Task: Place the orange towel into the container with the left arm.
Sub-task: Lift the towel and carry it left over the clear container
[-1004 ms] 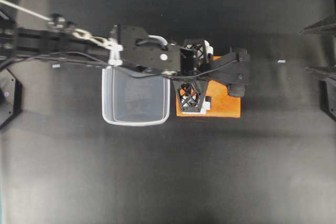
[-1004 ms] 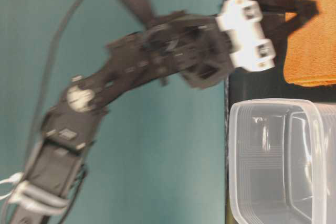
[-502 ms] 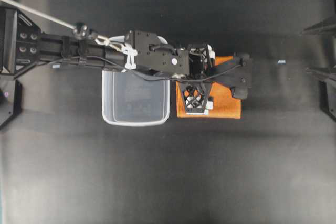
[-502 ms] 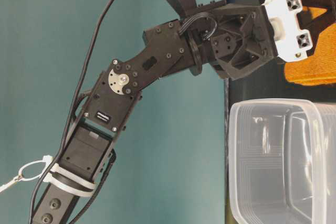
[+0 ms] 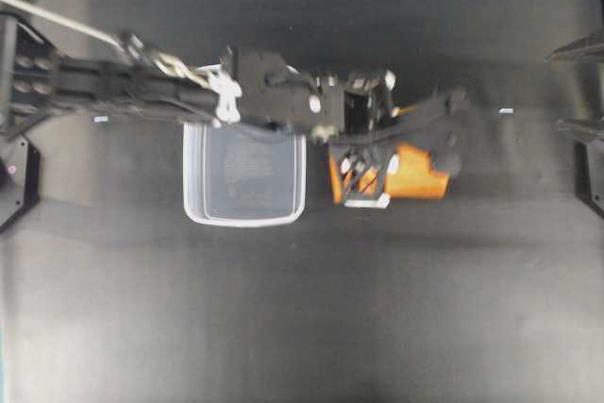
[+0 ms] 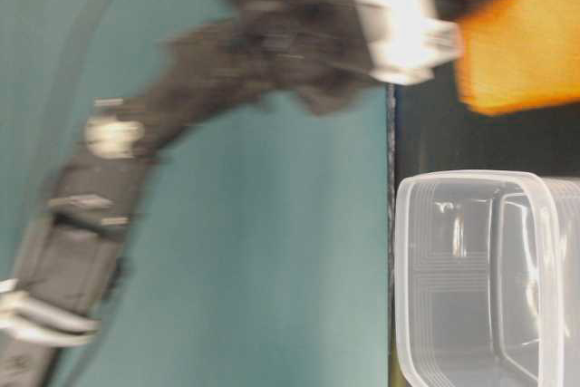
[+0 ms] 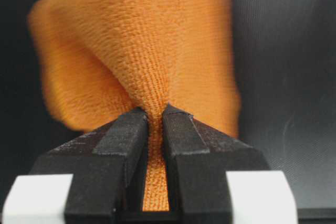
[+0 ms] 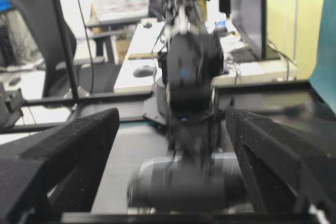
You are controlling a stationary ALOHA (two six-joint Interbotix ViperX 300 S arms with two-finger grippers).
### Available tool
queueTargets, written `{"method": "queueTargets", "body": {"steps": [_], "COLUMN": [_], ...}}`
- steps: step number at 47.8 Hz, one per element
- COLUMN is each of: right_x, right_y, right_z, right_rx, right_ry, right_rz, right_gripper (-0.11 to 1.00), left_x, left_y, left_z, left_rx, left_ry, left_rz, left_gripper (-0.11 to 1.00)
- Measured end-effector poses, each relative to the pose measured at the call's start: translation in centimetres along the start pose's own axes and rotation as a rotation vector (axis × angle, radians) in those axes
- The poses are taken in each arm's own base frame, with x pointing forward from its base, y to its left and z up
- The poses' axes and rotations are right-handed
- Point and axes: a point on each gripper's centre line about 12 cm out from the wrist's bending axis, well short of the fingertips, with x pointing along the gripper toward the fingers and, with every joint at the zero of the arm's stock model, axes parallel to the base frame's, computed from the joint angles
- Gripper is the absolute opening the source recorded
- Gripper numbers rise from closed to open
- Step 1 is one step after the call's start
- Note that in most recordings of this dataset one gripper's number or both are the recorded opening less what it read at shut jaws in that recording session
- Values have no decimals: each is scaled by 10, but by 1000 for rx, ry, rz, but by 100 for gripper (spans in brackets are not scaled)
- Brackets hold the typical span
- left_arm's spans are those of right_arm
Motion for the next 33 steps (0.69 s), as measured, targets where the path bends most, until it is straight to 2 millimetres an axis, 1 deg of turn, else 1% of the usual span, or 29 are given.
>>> {"method": "queueTargets", "body": {"steps": [4, 8, 12, 15, 19, 23, 33], "right_x": [-2, -3, -5, -5, -5, -5, -6], "right_y": [0, 0, 0, 0, 0, 0, -1], "right_z": [2, 4, 5, 6, 6, 6, 7], "right_rx": [2, 2, 0, 1, 0, 0, -1], "right_ry": [-12, -21, -31, -32, -34, -35, -39], "right_rz": [2, 1, -1, -3, -2, -2, -4], "right_gripper": [79, 79, 79, 79, 79, 79, 79], "left_x": [-34, -69, -100, -117, -133, -142, -155], "left_y": [3, 2, 0, 0, 1, 1, 0], "left_z": [16, 22, 21, 12, -3, -21, -65], "left_rx": [-3, -3, -3, -5, -15, -21, -30], "left_ry": [-33, -28, -5, 36, 87, 130, 192], "left_rz": [6, 4, 0, -4, -6, -8, -11], "left_gripper": [6, 6, 6, 6, 6, 6, 6]}}
